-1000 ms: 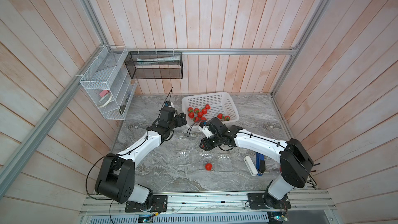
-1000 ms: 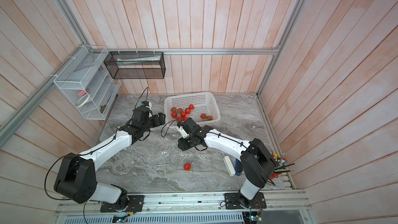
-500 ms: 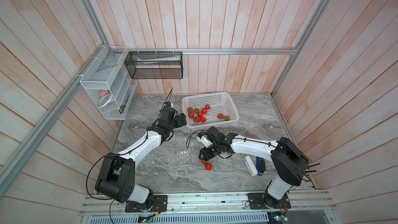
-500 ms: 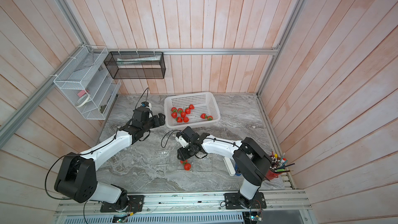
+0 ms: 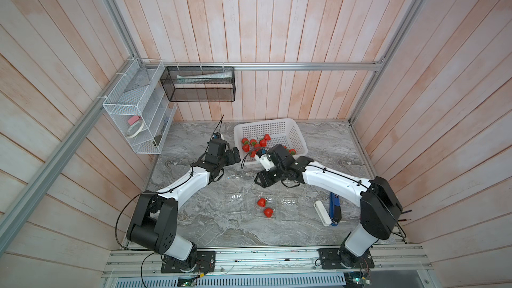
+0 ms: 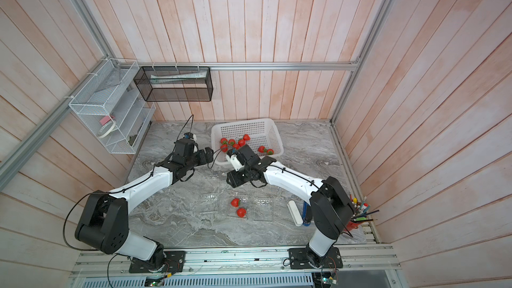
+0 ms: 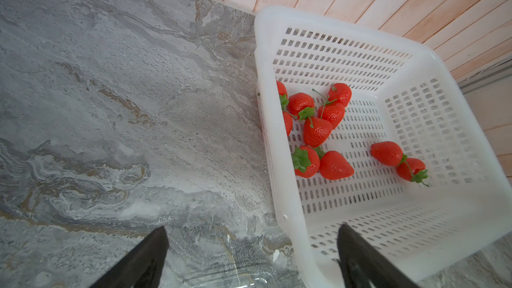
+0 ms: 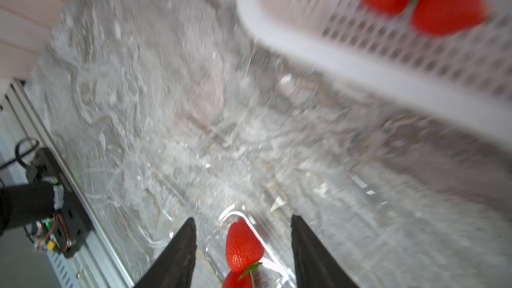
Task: Pack strawberries into containers
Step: Place the strawberry in the packing box, then pick up the strawberry from the basket.
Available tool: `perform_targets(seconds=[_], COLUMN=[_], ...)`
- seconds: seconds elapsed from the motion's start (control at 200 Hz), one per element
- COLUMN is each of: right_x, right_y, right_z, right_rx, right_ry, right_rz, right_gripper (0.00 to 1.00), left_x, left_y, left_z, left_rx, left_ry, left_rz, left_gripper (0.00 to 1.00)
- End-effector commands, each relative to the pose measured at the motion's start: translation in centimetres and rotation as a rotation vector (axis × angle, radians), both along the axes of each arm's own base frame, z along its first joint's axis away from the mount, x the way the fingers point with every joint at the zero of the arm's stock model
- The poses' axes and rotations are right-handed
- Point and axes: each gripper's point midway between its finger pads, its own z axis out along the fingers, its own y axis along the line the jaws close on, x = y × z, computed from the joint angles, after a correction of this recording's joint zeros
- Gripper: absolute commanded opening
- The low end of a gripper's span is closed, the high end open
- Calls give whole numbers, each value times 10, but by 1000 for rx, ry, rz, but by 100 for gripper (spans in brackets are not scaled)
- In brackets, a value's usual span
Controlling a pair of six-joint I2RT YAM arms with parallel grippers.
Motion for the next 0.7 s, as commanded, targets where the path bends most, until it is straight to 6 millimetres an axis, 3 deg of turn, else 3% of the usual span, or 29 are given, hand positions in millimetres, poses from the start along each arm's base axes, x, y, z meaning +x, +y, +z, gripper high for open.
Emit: perform_targets(seconds=[0.0,0.135,0.325,0.475,0.57,0.695], right_x=[50,118,188,214,219,216], right_y=[-17,-38,-50,-39,-28,-15], right_z=[42,47,11,-32,-56,-70], right_rx=[46,37,-54,-176,-195,-163], right_ry=[-138,-151,-107,-55,20,80], right_rz=[-101,-241,-304,-231,-184,-141], right_gripper=[57,58,58,59,60,63], left_x=[13,20,28,29,30,32], left_y=[-7,-14,-24,-27,-30,-33], left_z=[7,4,5,2,-4,-11], left_rx=[-19,-32,-51,-54,-61,-67], left_ry=[-30,-21,-24,-23,-8,11], left_rz=[-27,-45,-80,-94,-100,-108], left_gripper=[97,97,89,86,86,84])
